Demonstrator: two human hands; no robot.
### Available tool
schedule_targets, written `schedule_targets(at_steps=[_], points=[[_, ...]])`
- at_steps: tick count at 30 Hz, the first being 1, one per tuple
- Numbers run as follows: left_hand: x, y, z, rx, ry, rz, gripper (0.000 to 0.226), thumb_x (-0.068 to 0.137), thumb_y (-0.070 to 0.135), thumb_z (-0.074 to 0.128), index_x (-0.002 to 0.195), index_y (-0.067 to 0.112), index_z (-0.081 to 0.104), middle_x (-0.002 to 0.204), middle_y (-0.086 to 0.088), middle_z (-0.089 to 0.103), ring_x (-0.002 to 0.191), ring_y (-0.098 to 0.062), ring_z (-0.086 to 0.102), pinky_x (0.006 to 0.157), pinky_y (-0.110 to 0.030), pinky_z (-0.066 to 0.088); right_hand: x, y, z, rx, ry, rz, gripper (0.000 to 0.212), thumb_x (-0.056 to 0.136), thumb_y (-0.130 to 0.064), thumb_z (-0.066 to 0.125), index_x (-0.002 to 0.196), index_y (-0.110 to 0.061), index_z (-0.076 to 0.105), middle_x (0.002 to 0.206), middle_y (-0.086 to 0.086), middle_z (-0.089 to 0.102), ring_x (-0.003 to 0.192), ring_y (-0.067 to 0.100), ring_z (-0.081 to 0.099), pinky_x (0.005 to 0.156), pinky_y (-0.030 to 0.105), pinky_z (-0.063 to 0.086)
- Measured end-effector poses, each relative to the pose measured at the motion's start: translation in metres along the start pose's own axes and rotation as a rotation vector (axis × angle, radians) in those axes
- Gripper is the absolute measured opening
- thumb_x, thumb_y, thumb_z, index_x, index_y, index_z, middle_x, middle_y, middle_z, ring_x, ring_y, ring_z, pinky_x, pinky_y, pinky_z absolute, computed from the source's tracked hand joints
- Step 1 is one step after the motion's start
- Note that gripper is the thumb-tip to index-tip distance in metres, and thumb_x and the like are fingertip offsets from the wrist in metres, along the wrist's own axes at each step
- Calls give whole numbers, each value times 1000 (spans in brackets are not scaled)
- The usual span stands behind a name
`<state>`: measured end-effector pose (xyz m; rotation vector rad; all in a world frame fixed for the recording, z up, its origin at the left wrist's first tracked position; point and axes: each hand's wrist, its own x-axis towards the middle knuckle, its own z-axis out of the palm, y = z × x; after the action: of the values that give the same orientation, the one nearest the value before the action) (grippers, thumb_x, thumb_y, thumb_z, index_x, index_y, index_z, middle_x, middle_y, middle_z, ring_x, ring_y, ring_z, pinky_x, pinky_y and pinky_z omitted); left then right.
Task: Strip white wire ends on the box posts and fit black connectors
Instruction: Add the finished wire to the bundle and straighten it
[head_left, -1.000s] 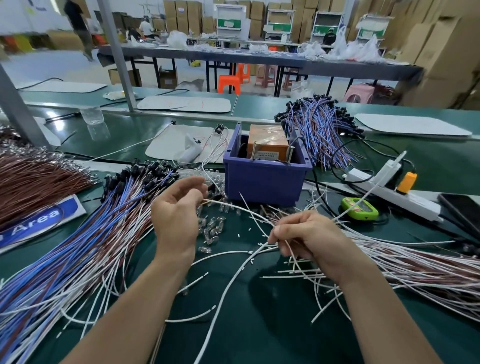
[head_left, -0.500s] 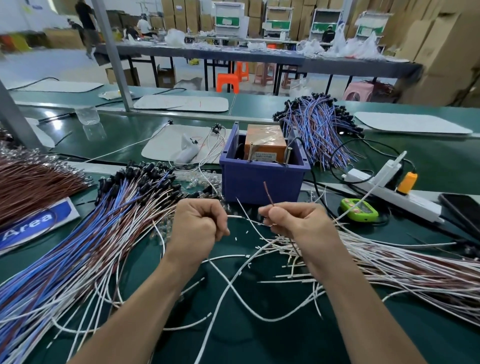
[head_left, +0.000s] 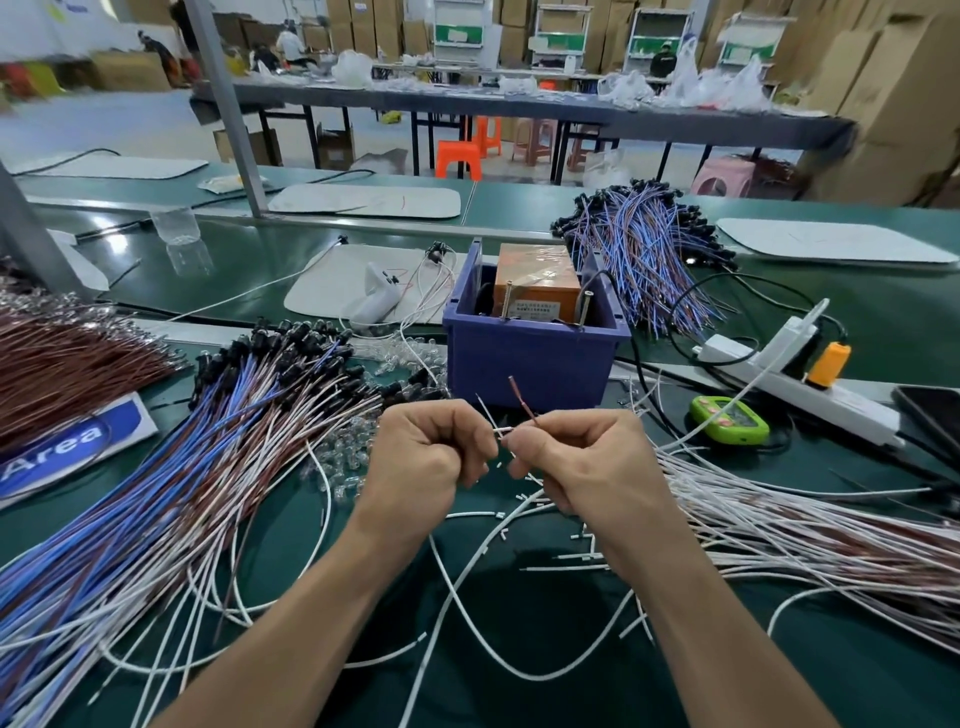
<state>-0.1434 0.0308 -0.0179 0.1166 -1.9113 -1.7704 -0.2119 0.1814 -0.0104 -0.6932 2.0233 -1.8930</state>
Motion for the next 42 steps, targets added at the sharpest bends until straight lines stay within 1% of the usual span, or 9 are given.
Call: schedule_targets(at_steps=[8, 14, 19, 21, 27, 30, 33, 37, 42], points=[[-3, -2, 1, -30, -3, -31, 49, 46, -5, 34, 61, 19, 75, 46, -4, 55, 45, -14, 48, 53, -25, 47, 3, 7, 4, -100, 132, -8, 16, 89, -18, 75, 73, -22, 75, 54, 1, 65, 47, 8, 48, 48, 22, 38], [-5, -7, -3, -37, 168, -59, 58, 65, -2, 56, 105, 31, 81, 90, -3, 79, 59, -10, 63, 59, -19, 52, 5, 9, 2, -47, 181, 39, 20, 90, -15, 73, 71, -22, 74, 53, 0, 63, 48, 10, 48, 45, 20, 38], [-4, -11, 0, 228, 134, -77, 18, 78, 33, 77, 92, 41, 82, 73, 4, 77, 66, -15, 72, 71, -38, 63, 7, 9, 1, 4, 166, 48, 19, 92, -13, 69, 73, -18, 73, 54, 1, 62, 51, 13, 48, 49, 24, 39], [-1, -13, 1, 262, 138, -82, 10, 81, 33, 76, 86, 40, 81, 68, 5, 76, 59, -12, 70, 64, -34, 62, 8, 8, -1, 17, 170, 53, 21, 92, -14, 68, 72, -20, 73, 55, 1, 62, 49, 13, 46, 47, 23, 37], [11, -16, -16, 218, 298, -100, 24, 92, 15, 73, 82, 36, 79, 68, 0, 74, 50, -7, 59, 49, -20, 51, 12, 7, -13, 30, 275, 56, 26, 93, -15, 69, 71, -27, 74, 55, 0, 62, 46, 11, 42, 45, 23, 34], [17, -14, -18, 216, 304, -113, 31, 92, 8, 66, 83, 34, 80, 72, -5, 74, 51, -11, 53, 46, -28, 44, 10, 7, -12, 28, 253, 38, 18, 87, -33, 67, 74, -23, 74, 57, 2, 63, 46, 11, 40, 49, 26, 34], [24, -4, -20, 294, 257, -27, 42, 93, 1, 64, 87, 40, 80, 76, 3, 76, 59, -13, 60, 53, -31, 50, 8, 8, -10, 59, 233, 0, 43, 90, -54, 54, 79, -19, 77, 62, 7, 66, 49, 8, 43, 49, 20, 35], [42, 12, -17, 427, 215, 138, 34, 91, 8, 75, 112, 36, 72, 83, 21, 77, 73, -2, 73, 69, -15, 57, 7, 7, -10, -40, 251, -71, 26, 91, -35, 49, 88, -32, 75, 62, 4, 67, 51, 9, 47, 55, 31, 40], [57, 16, -5, 647, 264, 287, 13, 86, 17, 81, 94, 27, 81, 72, 28, 67, 75, 7, 68, 74, -12, 54, 5, 7, -6, -103, 250, -126, 13, 89, -22, 54, 84, -35, 56, 63, 7, 69, 52, 27, 50, 51, 46, 40]])
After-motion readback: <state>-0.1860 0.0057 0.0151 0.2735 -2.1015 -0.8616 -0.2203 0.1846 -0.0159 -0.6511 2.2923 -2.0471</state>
